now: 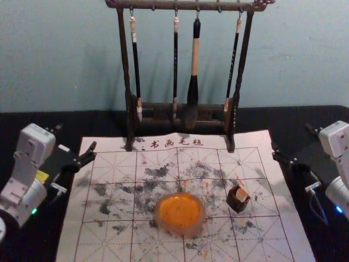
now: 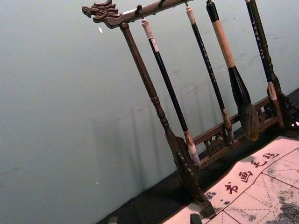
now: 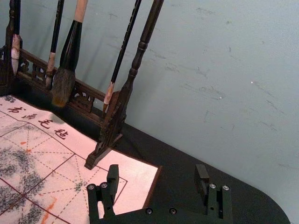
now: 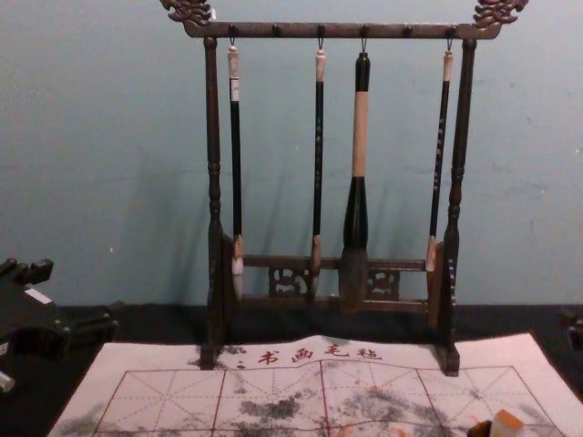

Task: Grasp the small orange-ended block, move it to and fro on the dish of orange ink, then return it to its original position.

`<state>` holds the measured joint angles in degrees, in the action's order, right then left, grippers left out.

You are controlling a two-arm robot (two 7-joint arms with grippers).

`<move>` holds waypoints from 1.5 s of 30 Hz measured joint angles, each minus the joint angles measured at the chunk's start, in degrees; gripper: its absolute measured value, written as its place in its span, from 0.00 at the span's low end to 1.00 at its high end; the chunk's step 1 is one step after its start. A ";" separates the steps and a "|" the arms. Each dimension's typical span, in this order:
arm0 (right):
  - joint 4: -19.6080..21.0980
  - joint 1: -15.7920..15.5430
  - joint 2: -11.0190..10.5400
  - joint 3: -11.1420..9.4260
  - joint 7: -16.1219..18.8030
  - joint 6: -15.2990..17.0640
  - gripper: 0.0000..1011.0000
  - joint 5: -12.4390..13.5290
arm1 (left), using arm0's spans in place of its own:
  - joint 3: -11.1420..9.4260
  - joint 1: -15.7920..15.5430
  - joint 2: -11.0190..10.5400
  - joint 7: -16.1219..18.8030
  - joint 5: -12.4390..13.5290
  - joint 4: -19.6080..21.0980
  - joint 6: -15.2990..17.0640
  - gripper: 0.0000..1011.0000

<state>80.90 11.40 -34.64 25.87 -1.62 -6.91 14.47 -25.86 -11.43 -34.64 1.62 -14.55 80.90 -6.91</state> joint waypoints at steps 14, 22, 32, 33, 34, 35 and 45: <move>0.00 0.03 0.00 0.00 0.00 0.00 0.99 0.08 | 0.00 0.00 0.00 0.00 0.00 0.00 0.00 0.99; 0.00 0.03 0.00 0.00 0.00 0.00 0.99 0.08 | 0.00 0.00 0.00 0.00 0.00 0.00 0.00 0.99; 0.00 0.03 0.00 0.00 0.00 0.01 0.99 0.08 | 0.00 0.00 0.00 0.00 0.00 0.00 0.00 0.99; 0.00 0.03 0.00 0.00 0.00 0.00 0.99 0.08 | 0.00 0.00 0.00 0.00 0.00 0.00 0.00 0.99; 0.00 0.03 0.00 0.00 0.00 0.01 0.99 0.07 | 0.00 0.00 0.00 0.00 0.00 0.00 0.00 0.99; 0.00 0.03 0.00 0.00 0.00 0.01 0.99 0.07 | 0.00 0.00 0.00 0.00 0.00 0.00 0.00 0.99; 0.00 0.03 0.00 0.00 0.00 0.01 0.99 0.07 | 0.00 0.00 0.00 0.00 0.00 0.00 0.00 0.99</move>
<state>80.90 11.43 -34.65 25.86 -1.62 -6.91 14.55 -25.86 -11.43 -34.64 1.62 -14.55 80.90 -6.90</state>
